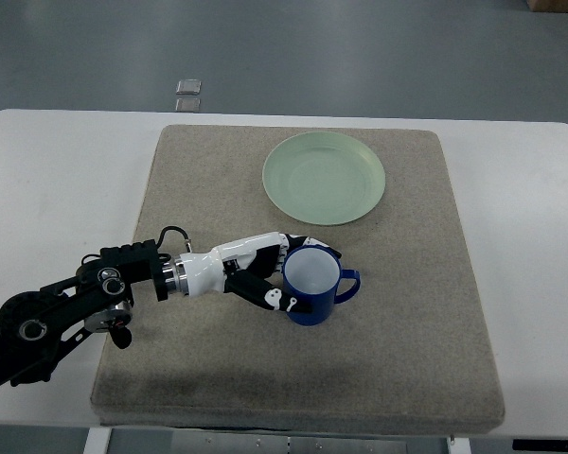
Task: Place cup left of plate with left hand
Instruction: 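Close the left hand fingers around the blue mug's body, then lift the blue mug with the left hand and carry it past the plate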
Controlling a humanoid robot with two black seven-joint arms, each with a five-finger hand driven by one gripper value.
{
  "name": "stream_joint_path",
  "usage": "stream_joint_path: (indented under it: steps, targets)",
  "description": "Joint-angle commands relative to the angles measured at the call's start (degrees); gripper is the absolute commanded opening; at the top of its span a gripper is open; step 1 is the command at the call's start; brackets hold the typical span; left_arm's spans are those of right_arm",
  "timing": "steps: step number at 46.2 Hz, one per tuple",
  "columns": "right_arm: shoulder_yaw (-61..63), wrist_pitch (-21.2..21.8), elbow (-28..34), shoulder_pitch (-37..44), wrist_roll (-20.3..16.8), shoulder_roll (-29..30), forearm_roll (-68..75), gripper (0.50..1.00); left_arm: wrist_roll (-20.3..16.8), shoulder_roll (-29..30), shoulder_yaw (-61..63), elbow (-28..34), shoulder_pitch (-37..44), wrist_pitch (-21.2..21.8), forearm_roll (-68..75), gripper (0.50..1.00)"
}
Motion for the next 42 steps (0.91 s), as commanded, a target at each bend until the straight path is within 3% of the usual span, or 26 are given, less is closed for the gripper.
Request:
stream_joint_path:
  steps: [1,13,16,29,42]
  targets:
    - [0.0,0.0,0.0,0.1,0.0,0.0,0.0,0.932,-0.1,0.0,0.0,-0.1,0.0,0.0,0.0,0.746]
    - [0.0,0.0,0.0,0.0,0.0,0.0,0.0,0.932,-0.4,0.0,-0.1,-0.1,-0.2,0.1,-0.1,0.701]
    - [0.0,0.0,0.0,0.1,0.0,0.0,0.0,0.932,-1.6,0.1,-0.3,-0.2,-0.2,0.3,-0.1,0.664]
    - [0.0,0.0,0.0,0.0,0.0,0.0,0.0,0.932,-4.2,2.3,-4.7,-0.5,-0.4,2.8,-0.4,0.647]
    - [0.0,0.0,0.0,0.1,0.0,0.0,0.0,0.932,-4.8,6.6,-11.4,-0.3,-0.4,5.9,-1.3,0.551]
